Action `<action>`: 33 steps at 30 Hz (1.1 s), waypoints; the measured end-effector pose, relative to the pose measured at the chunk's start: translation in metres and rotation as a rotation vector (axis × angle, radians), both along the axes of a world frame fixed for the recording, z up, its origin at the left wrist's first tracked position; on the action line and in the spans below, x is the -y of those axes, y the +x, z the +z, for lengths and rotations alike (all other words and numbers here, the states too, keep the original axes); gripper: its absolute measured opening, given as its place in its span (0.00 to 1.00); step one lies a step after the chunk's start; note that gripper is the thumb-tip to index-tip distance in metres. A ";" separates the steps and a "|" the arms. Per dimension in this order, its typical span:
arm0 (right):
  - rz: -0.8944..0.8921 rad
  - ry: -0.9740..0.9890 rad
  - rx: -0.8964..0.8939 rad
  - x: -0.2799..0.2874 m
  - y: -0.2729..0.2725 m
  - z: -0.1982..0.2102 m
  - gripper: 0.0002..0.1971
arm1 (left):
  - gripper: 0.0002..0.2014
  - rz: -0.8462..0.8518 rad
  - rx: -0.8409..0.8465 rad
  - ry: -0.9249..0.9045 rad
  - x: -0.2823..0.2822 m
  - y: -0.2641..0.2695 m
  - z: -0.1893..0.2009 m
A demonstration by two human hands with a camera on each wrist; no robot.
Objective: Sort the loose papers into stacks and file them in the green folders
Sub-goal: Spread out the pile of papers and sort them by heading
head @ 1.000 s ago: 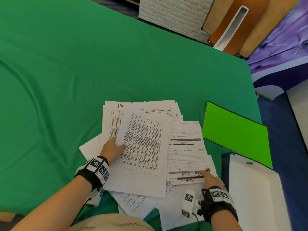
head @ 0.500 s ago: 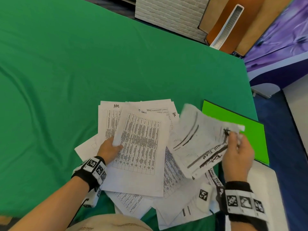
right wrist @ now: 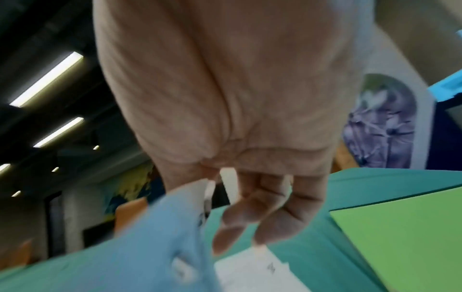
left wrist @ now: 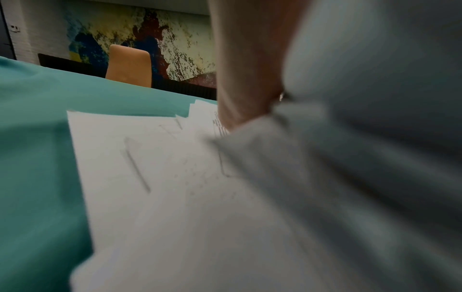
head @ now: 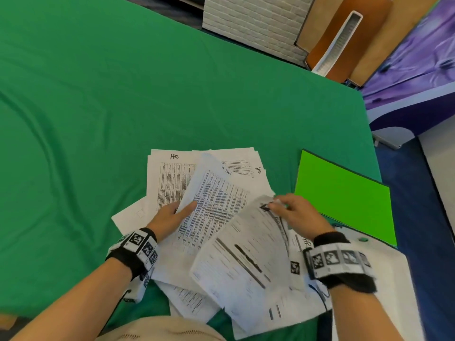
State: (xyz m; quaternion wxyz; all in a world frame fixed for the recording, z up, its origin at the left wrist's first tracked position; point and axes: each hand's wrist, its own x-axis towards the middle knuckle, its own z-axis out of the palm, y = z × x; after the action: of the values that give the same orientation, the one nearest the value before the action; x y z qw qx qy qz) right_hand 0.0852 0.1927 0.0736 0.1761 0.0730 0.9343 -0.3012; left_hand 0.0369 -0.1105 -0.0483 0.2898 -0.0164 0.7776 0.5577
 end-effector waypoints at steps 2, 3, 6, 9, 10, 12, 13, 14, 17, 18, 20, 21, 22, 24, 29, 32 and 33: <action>0.036 0.042 -0.066 0.020 -0.015 -0.010 0.14 | 0.33 -0.002 0.011 -0.006 -0.006 -0.001 0.005; 0.045 0.043 -0.112 0.030 -0.022 -0.013 0.14 | 0.34 -0.009 0.015 -0.016 -0.009 -0.002 0.005; 0.065 -0.015 -0.253 0.053 -0.040 -0.016 0.17 | 0.38 -0.047 0.057 -0.025 -0.016 -0.004 0.009; 0.032 -0.144 -0.339 0.058 -0.045 -0.015 0.26 | 0.21 -0.080 0.063 -0.082 -0.017 -0.005 0.001; -0.036 -0.176 -0.384 0.056 -0.042 -0.013 0.29 | 0.17 -0.074 0.043 -0.100 -0.018 -0.006 -0.003; -0.265 -0.233 -0.469 0.045 -0.031 -0.016 0.32 | 0.14 -0.043 0.036 -0.086 -0.020 -0.006 -0.004; -0.399 -0.257 -0.475 0.038 -0.023 -0.020 0.33 | 0.15 -0.035 0.034 -0.062 -0.021 -0.006 -0.003; -0.523 -0.271 -0.438 0.031 -0.014 -0.025 0.36 | 0.16 -0.032 0.015 -0.034 -0.022 -0.007 0.000; -0.756 -0.308 -0.142 0.016 0.019 -0.050 0.44 | 0.18 -0.079 -0.098 0.041 -0.026 -0.009 0.026; -0.785 -0.332 -0.043 0.013 0.030 -0.060 0.47 | 0.19 -0.099 -0.138 0.077 -0.027 -0.011 0.038; -0.799 -0.458 0.093 0.011 0.043 -0.072 0.50 | 0.20 -0.153 -0.203 0.164 -0.031 -0.015 0.068; -0.805 -0.584 0.120 0.012 0.047 -0.074 0.50 | 0.21 -0.182 -0.216 0.213 -0.033 -0.017 0.084; -0.806 -0.735 0.131 0.013 0.048 -0.074 0.48 | 0.21 -0.209 -0.213 0.270 -0.035 -0.018 0.099; -0.790 -0.989 0.121 0.015 0.046 -0.066 0.36 | 0.23 -0.262 -0.190 0.369 -0.037 -0.018 0.122; -0.775 -1.320 -0.052 0.020 0.032 -0.041 0.24 | 0.24 -0.279 -0.269 0.258 -0.032 -0.027 0.128; -0.757 -1.274 -0.114 0.026 0.026 -0.026 0.24 | 0.25 -0.188 -0.298 0.106 -0.027 -0.030 0.113; -0.727 -1.223 -0.134 0.028 0.026 -0.022 0.24 | 0.27 -0.162 -0.298 0.091 -0.026 -0.030 0.110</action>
State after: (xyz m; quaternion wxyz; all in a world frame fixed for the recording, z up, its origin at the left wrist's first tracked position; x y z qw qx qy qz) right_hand 0.1110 0.1645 0.0520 0.0163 0.2495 0.5233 -0.8147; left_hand 0.0073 -0.0844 0.0617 0.2159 0.1423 0.7847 0.5634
